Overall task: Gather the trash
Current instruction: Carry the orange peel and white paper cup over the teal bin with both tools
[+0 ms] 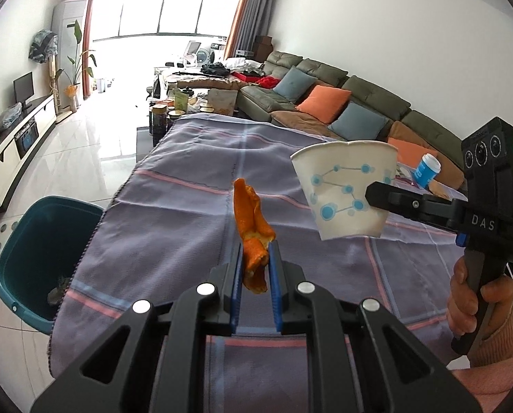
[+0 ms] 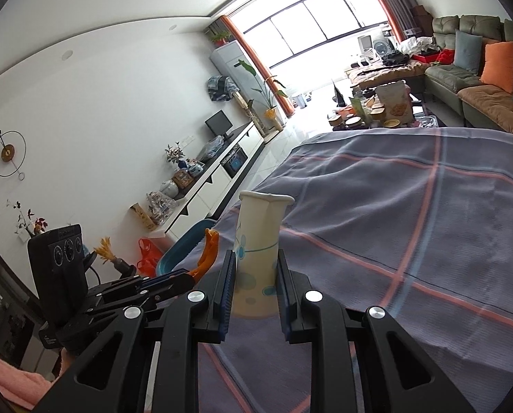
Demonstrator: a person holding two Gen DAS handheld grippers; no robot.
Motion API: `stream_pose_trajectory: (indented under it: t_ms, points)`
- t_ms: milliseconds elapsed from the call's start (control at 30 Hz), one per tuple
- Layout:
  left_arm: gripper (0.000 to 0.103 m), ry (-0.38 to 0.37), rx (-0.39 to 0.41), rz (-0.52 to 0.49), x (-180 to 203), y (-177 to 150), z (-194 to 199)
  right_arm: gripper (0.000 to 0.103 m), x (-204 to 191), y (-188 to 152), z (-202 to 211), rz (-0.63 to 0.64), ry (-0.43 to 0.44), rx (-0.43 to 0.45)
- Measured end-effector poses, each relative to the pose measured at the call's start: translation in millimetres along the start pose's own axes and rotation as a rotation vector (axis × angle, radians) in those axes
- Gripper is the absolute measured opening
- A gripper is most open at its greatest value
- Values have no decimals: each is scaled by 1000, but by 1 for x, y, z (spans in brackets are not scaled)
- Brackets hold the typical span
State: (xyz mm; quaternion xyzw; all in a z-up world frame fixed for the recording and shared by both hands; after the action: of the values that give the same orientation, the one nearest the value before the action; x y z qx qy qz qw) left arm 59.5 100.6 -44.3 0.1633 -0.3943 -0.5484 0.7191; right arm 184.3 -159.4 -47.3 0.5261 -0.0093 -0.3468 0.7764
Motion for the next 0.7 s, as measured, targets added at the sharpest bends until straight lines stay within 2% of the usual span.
stream_pose_trajectory:
  t_ms: [700]
  points:
    - [15, 64, 41, 53, -32, 8, 15, 22, -20, 8, -39, 30, 95, -34]
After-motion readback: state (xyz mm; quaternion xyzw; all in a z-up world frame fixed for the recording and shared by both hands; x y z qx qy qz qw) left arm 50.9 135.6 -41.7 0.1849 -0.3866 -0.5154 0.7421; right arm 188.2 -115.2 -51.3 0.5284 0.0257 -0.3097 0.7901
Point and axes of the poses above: each gripper's, at about its wrist camera, not at the fingertips, and z roughly against the way its jaws point, x to its right, y to its top, the point moved 2 cm from there along -z, roughly the way its jaws point, and after that the axes turned 15 degrees about z, right-handed, at the moved point
